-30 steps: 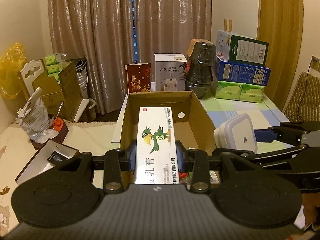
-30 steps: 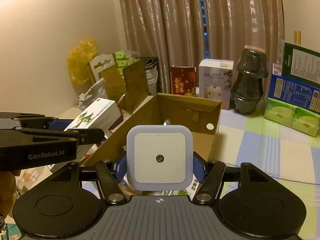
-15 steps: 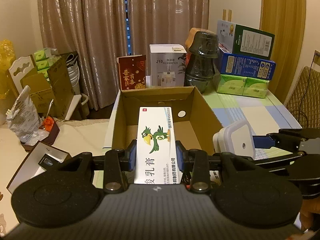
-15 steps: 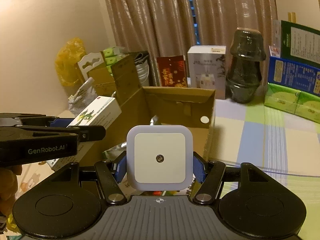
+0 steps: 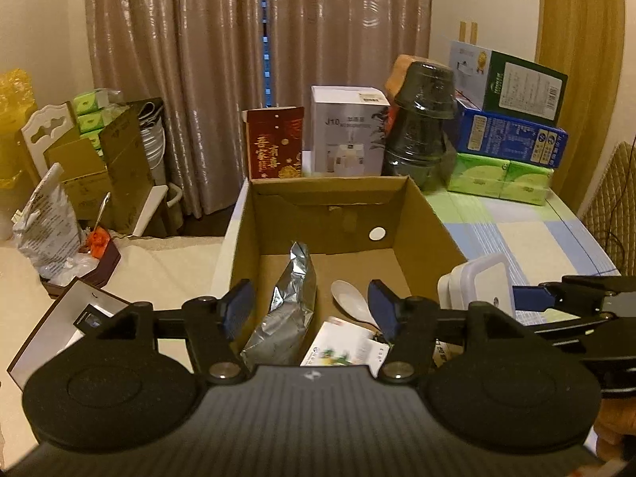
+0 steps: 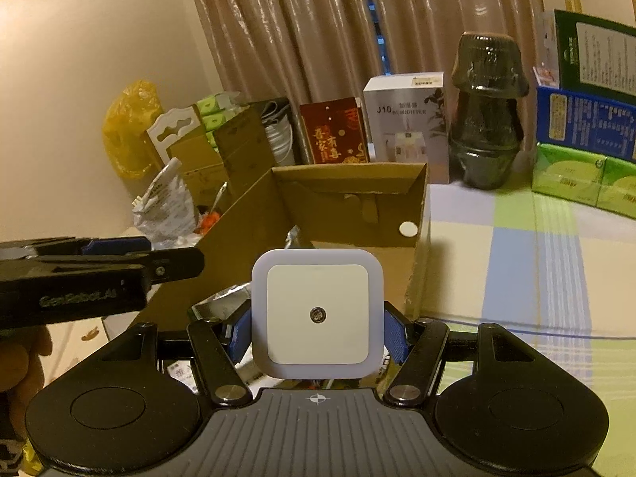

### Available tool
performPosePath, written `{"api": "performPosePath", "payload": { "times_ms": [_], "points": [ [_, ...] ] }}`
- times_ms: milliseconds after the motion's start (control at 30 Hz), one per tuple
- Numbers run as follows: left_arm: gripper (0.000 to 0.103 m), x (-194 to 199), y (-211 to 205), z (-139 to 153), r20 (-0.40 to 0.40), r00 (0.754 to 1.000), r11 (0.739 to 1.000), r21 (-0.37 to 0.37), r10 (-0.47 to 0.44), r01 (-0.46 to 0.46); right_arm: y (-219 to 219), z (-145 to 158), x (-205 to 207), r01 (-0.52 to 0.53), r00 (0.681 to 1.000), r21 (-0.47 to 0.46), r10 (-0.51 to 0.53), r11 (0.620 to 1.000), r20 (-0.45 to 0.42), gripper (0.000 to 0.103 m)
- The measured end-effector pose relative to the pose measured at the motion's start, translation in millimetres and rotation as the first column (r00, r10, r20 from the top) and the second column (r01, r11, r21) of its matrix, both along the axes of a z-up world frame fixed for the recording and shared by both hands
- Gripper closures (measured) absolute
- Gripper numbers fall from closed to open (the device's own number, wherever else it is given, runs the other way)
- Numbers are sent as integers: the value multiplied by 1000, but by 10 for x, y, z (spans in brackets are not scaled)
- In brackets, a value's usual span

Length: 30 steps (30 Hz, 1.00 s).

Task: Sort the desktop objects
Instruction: 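Open the left gripper to drop the cream box while the right gripper drops the night light, then withdraw both open grippers back from the cardboard box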

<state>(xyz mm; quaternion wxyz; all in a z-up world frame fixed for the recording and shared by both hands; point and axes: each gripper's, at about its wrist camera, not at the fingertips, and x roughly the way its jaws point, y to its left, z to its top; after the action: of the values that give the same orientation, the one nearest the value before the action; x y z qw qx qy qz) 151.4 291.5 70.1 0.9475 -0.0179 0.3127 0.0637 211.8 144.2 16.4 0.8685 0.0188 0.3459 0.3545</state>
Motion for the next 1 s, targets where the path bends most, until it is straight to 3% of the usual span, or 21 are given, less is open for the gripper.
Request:
{"api": "performPosePath", "payload": {
  "times_ms": [200, 233, 267, 300, 400, 733, 867, 1000],
  "points": [
    [44, -129, 64, 21, 20, 999, 999, -18, 34, -33, 91, 39, 107, 8, 1000, 58, -9, 998, 19, 41],
    [44, -151, 78, 28, 24, 999, 999, -22, 42, -42, 101, 47, 148, 7, 1000, 79, -9, 997, 23, 34],
    [44, -167, 89, 35, 27, 998, 998, -24, 51, -50, 108, 53, 184, 9, 1000, 90, -11, 996, 21, 15],
    [44, -194, 107, 43, 30, 998, 998, -28, 61, -60, 99, 71, 197, 16, 1000, 100, -18, 995, 20, 11],
    [38, -270, 150, 50, 24, 995, 995, -35, 94, -93, 26, 119, 168, 7, 999, 115, -11, 993, 37, 11],
    [3, -647, 124, 1, 45, 986, 985, -58, 164, -161, -409, 113, -261, 55, 998, 63, -56, 997, 23, 9],
    [1, -851, 50, 22, 51, 983, 983, -66, 177, -173, -623, 160, -513, 88, 996, 46, -88, 995, 9, 2],
    [1, -1090, -45, 84, 58, 978, 977, -85, 202, -197, -783, 239, -766, 88, 996, 25, -88, 996, 14, 2]
  ]
}}
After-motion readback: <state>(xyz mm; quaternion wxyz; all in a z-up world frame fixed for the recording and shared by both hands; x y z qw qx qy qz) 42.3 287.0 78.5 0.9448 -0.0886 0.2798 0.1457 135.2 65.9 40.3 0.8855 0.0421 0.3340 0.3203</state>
